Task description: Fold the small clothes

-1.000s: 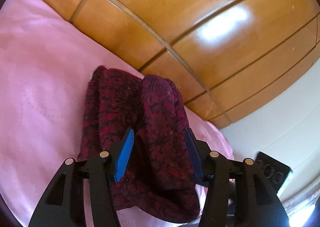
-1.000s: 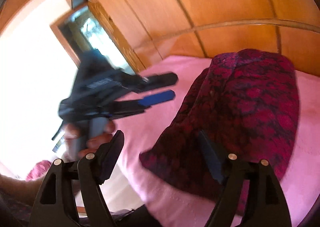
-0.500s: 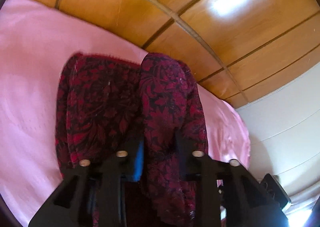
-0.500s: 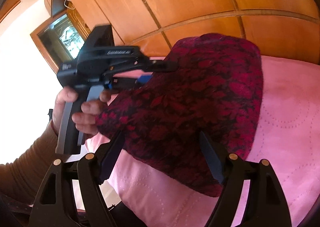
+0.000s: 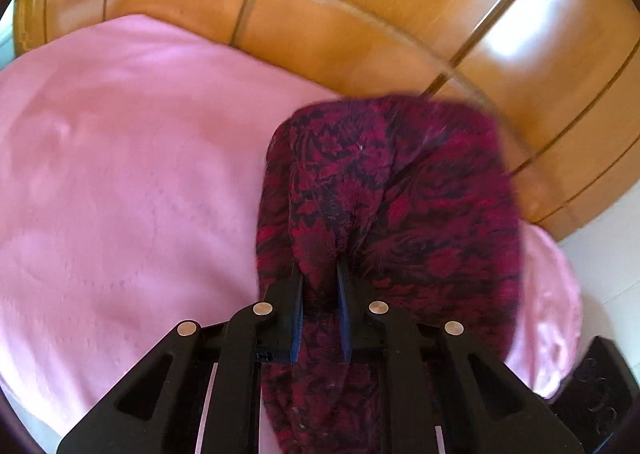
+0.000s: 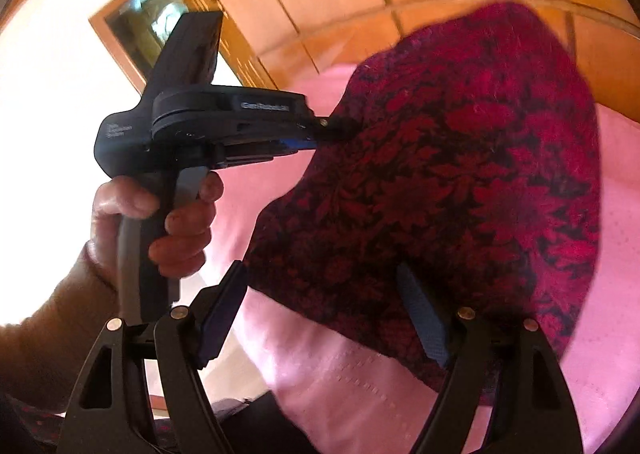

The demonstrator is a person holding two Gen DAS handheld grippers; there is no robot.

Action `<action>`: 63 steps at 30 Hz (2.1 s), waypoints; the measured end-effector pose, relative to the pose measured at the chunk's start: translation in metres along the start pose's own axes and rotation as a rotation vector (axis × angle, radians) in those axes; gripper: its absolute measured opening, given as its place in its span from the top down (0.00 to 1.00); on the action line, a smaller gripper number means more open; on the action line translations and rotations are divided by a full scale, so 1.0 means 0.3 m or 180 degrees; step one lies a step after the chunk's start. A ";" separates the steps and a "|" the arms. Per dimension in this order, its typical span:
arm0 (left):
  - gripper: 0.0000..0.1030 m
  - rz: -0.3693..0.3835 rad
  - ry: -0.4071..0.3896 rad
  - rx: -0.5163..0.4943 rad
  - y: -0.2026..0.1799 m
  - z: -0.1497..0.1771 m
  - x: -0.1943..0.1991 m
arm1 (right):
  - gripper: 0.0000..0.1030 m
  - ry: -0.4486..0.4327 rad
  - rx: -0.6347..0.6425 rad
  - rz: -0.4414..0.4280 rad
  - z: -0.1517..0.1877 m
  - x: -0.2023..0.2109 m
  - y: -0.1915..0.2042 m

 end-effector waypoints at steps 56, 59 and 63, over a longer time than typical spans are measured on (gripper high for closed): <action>0.83 -0.0710 -0.0769 -0.0451 -0.134 0.120 0.082 | 0.28 -0.0429 -0.0503 0.0719 -0.385 0.094 -0.376; 0.83 -0.0792 -0.0733 -0.0469 -0.128 0.125 0.073 | 0.26 -0.0410 -0.0751 0.0682 -0.359 0.118 -0.434; 0.58 -0.1044 -0.0695 -0.0607 -0.134 0.125 0.051 | 0.14 -0.0197 -0.0899 0.0693 -0.295 0.084 -0.485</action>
Point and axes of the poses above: each gripper's, at about its wrist camera, not at the fingertips, and x roughly against the way its jaws point, y to its left, z to its underside, the point moved 1 cm from there along -x, roughly the way its jaws point, and after that the axes turned 9 degrees about -y, right-handed, at the moved point
